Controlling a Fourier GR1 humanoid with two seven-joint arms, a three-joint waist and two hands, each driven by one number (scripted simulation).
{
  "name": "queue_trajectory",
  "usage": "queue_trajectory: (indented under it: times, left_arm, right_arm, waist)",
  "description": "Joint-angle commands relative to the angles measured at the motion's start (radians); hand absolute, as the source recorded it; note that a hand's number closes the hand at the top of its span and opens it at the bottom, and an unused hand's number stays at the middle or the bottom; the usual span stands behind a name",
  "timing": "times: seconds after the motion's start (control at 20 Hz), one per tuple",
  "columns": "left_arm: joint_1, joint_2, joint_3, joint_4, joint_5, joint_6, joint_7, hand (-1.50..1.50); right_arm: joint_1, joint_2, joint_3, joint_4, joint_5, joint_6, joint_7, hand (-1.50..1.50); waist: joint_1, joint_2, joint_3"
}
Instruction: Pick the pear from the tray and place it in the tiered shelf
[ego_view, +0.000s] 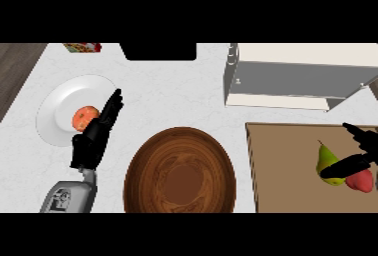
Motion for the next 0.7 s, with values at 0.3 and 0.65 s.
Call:
queue_trajectory:
  times: [0.3, 0.65]
  left_arm:
    - [-0.055, 0.026, 0.069, 0.082, 0.024, -0.05, -0.046, 0.0]
    - [-0.022, 0.0, 0.036, 0.016, -0.023, -0.02, 0.003, 0.0]
  right_arm:
    - [-0.08, 0.085, 0.022, 0.122, 0.083, -0.047, -0.027, -1.5]
    - [-0.014, 0.026, 0.018, 0.082, 0.087, 0.061, -0.123, 1.5]
  waist:
    - [0.002, 0.001, 0.0]
    - [0.0, 0.0, 0.0]
